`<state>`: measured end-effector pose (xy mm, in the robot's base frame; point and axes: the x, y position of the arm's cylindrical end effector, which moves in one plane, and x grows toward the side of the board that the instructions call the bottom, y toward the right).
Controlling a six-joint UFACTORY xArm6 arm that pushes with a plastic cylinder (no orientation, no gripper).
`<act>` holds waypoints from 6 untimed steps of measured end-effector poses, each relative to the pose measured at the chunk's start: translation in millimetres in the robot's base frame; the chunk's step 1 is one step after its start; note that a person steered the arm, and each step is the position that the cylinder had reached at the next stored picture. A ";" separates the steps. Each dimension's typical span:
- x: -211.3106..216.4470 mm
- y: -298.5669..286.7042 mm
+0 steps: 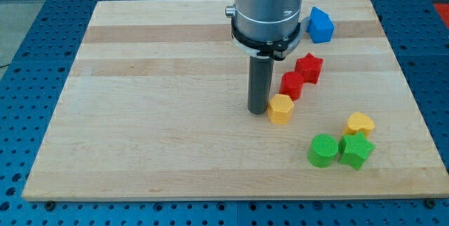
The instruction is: Slide the yellow hexagon above the green circle
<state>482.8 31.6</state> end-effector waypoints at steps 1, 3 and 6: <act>-6.9 -37.6; -4.7 42.8; 26.2 83.4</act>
